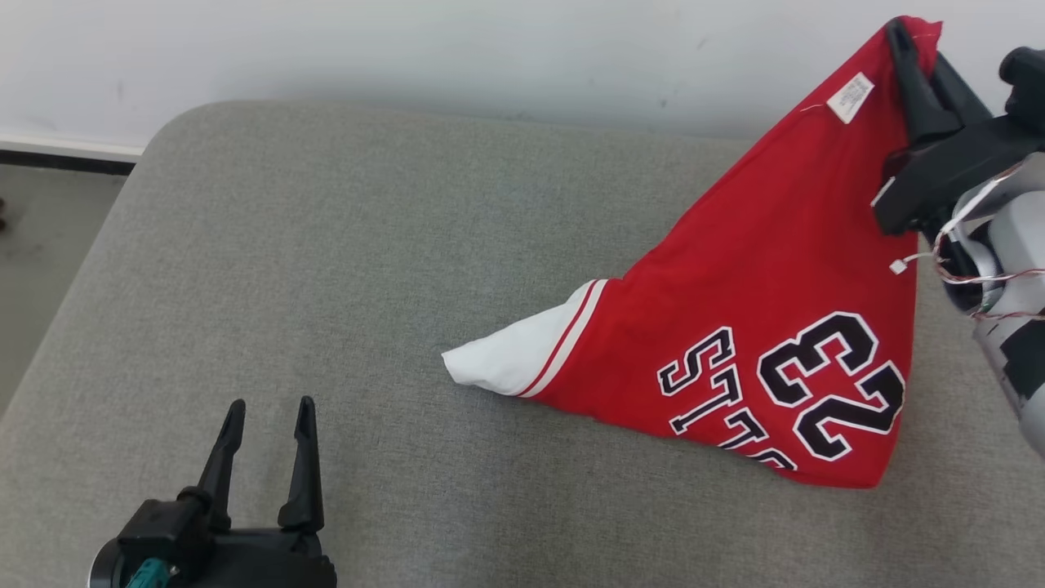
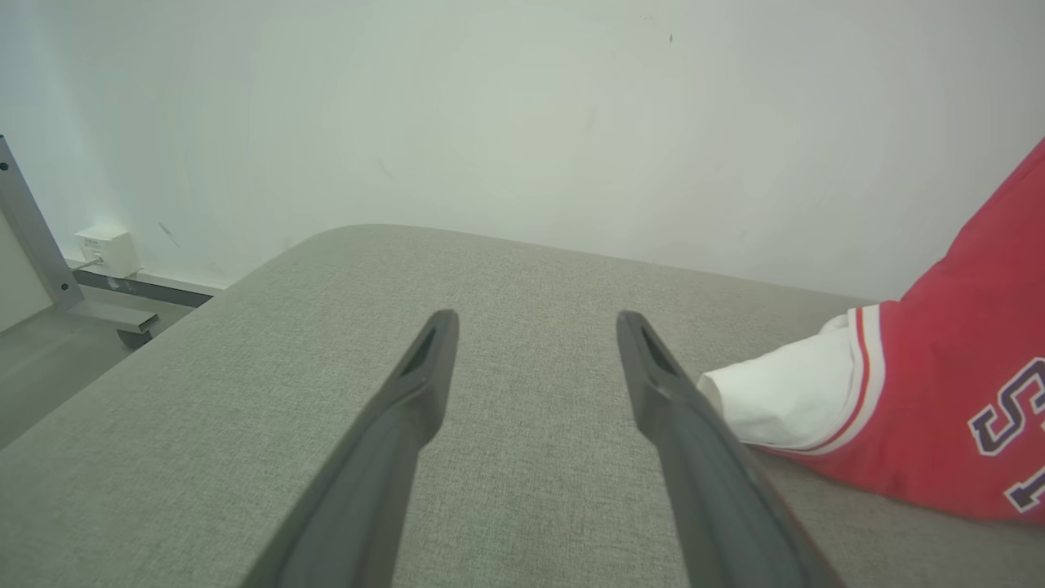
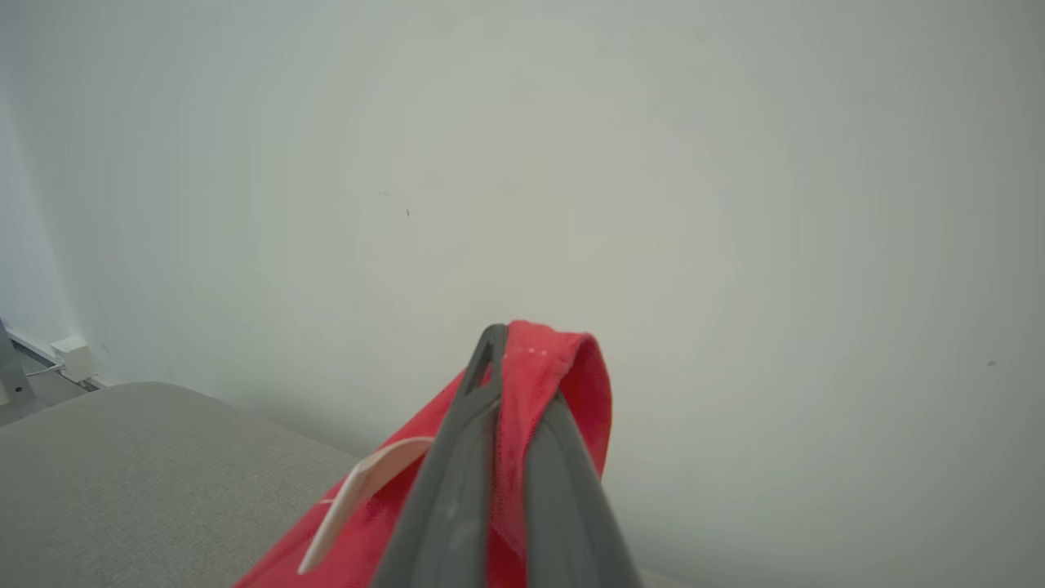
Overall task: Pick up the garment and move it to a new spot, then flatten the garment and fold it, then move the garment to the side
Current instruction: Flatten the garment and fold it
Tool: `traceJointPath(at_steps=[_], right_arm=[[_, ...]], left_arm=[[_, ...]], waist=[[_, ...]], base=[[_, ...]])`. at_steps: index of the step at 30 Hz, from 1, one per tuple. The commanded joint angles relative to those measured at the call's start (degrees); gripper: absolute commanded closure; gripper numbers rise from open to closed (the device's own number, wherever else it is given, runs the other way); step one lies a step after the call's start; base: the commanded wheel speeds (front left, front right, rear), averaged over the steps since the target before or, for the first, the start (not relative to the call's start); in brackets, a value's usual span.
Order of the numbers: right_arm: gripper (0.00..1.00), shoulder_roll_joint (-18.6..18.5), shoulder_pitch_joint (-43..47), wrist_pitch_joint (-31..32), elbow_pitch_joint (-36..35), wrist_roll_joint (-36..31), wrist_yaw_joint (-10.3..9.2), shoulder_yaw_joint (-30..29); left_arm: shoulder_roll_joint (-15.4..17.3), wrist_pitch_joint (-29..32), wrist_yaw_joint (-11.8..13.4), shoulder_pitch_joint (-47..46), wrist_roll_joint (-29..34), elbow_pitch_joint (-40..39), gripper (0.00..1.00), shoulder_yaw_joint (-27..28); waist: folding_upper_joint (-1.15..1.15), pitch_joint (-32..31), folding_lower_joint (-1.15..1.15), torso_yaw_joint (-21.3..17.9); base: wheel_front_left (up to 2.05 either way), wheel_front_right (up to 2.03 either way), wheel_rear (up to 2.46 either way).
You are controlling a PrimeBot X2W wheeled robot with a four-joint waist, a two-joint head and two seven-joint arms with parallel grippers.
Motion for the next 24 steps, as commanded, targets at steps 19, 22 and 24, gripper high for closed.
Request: traceJointPath(at_steps=[19,22,24], right_arm=[[1.0,-1.87,39.38,-0.82,-31.97,-3.83,-0.15,-8.25],[1.0,-1.43,47.33,-0.77,-36.29,-4.7,-0.15,-10.96],[1.0,-1.12,52.06,-0.76,-37.94,-5.14,-0.16,-12.5]], left_arm=[[0.03,-0.03,0.32,5.04,0.63,-0.91,0.0,2.39],[0.02,-0.02,0.14,5.06,0.7,-0.91,0.0,2.47],[0.01,-0.03,0.03,5.08,0.78,-0.76,0.0,2.28]], waist=[[-0.01,-5.12,0.0,-12.25],[-0.01,-5.22,0.0,-13.61],[-0.01,-5.26,0.0,-14.13]], base=[[0.0,0.0,0.0],[0.0,0.0,0.0],[0.0,0.0,0.0]])
